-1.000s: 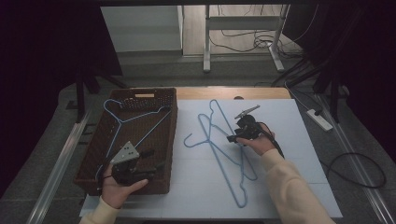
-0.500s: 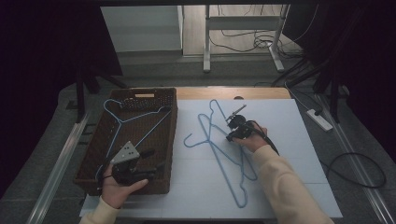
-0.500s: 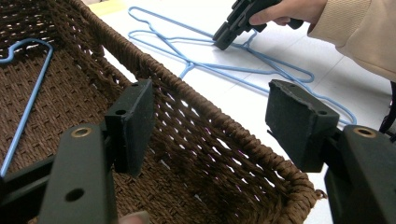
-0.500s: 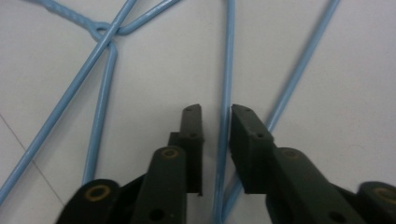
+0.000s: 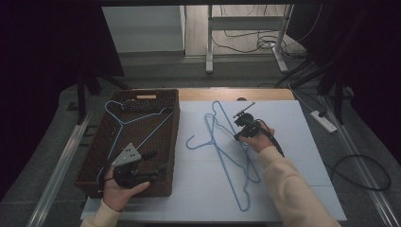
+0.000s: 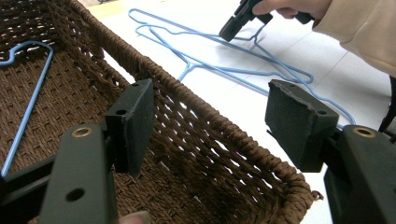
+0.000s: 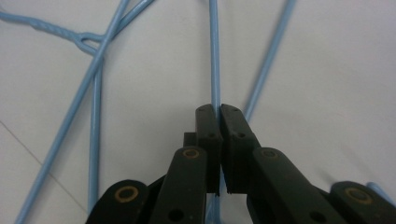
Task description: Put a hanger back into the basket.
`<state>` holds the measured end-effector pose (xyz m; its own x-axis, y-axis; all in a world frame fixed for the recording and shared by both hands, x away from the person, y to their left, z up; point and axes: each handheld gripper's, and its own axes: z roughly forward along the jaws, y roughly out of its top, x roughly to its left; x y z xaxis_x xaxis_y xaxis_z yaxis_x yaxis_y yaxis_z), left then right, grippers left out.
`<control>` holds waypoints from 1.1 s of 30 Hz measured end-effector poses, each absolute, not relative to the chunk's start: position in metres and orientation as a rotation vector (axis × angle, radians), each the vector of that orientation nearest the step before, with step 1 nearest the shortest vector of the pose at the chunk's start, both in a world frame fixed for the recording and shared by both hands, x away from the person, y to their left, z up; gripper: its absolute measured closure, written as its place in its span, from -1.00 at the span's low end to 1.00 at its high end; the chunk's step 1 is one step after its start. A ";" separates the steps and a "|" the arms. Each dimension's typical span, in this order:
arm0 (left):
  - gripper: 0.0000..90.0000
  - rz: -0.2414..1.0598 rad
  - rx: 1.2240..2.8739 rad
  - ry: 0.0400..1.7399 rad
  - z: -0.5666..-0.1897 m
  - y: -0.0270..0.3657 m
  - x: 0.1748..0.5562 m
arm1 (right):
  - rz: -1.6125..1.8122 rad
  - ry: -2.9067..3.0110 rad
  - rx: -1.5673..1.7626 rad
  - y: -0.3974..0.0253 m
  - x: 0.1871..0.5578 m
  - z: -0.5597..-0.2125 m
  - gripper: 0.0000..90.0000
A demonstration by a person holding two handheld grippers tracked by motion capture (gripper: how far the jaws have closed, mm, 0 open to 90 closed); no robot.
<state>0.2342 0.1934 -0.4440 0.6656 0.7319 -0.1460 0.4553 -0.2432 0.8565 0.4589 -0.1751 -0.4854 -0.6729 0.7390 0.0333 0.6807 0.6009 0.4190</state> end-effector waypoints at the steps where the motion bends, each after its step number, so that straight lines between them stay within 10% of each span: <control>1: -0.25 0.352 1.891 0.932 -0.444 0.193 0.234 | 0.610 2.680 1.196 -0.175 0.459 -0.485 0.94; 33: -0.26 0.227 1.990 0.795 -0.430 0.122 0.234 | 0.964 2.640 1.484 -0.197 0.421 -0.440 0.95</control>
